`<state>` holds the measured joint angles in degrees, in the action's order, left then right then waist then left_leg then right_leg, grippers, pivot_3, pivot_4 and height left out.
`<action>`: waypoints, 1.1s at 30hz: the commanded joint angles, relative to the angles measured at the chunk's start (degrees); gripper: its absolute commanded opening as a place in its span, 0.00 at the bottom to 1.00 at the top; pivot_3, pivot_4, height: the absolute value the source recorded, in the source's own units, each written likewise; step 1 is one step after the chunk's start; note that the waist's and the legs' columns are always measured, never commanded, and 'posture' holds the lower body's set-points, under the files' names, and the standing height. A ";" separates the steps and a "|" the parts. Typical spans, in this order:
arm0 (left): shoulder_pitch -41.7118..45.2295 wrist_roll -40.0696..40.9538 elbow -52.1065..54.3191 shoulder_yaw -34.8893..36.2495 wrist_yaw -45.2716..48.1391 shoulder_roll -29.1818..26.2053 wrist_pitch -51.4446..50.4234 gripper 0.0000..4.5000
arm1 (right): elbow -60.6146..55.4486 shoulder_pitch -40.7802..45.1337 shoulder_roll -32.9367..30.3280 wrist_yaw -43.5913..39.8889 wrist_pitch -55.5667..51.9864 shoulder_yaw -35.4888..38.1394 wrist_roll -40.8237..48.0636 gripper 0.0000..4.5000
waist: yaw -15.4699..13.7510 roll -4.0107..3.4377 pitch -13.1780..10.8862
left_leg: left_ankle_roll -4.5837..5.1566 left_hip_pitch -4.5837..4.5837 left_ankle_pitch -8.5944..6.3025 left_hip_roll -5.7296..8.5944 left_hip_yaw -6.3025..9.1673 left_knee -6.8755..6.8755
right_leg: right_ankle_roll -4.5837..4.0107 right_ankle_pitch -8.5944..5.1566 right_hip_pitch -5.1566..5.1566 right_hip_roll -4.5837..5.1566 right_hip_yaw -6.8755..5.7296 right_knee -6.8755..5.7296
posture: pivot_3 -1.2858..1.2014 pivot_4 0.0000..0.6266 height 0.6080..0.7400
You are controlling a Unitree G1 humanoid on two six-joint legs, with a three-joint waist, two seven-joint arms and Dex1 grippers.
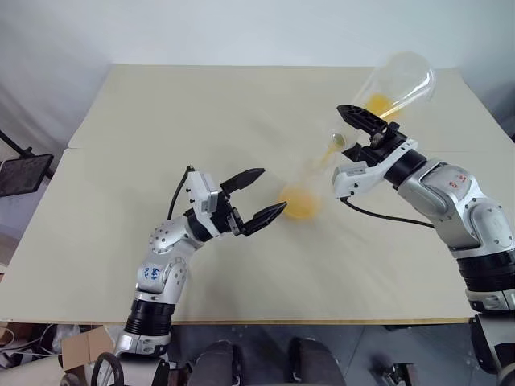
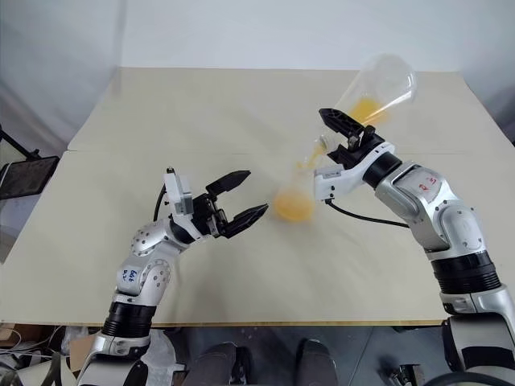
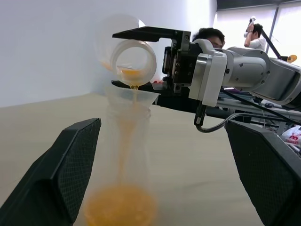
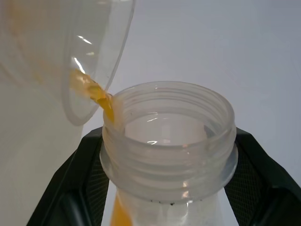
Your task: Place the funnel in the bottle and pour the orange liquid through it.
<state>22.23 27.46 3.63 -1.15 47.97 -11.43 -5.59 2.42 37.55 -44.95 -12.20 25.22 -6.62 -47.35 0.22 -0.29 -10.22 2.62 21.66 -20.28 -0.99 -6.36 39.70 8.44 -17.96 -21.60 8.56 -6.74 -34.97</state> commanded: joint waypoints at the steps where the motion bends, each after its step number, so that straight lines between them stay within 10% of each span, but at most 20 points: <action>1: 0.42 -0.22 0.94 -0.41 -0.33 -0.01 0.46 1.00 | -1.59 1.13 -1.89 2.12 0.46 1.17 -0.46 0.63 | -0.01 0.00 0.00 | 0.00 0.00 0.00 0.00 0.00 0.00 | 0.00 0.00 0.00 0.00 0.00 0.00 | 0.52 0.24 1.00; 33: 0.42 -0.20 1.14 -0.73 -0.80 0.53 0.43 1.00 | -1.70 1.45 -0.94 3.77 -0.13 -0.26 -1.72 0.63 | 0.01 0.00 0.00 | 0.00 0.00 0.00 0.00 0.00 0.00 | 0.00 0.00 0.00 0.00 0.00 0.00 | 0.52 0.24 1.00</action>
<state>22.23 26.79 3.55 -1.65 47.07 -11.06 -5.59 2.41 37.56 -45.63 -9.65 24.99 -7.23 -48.68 0.23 -0.29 -10.22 2.62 21.66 -20.28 -1.00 -6.36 39.70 8.44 -17.96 -21.59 8.56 -6.74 -34.97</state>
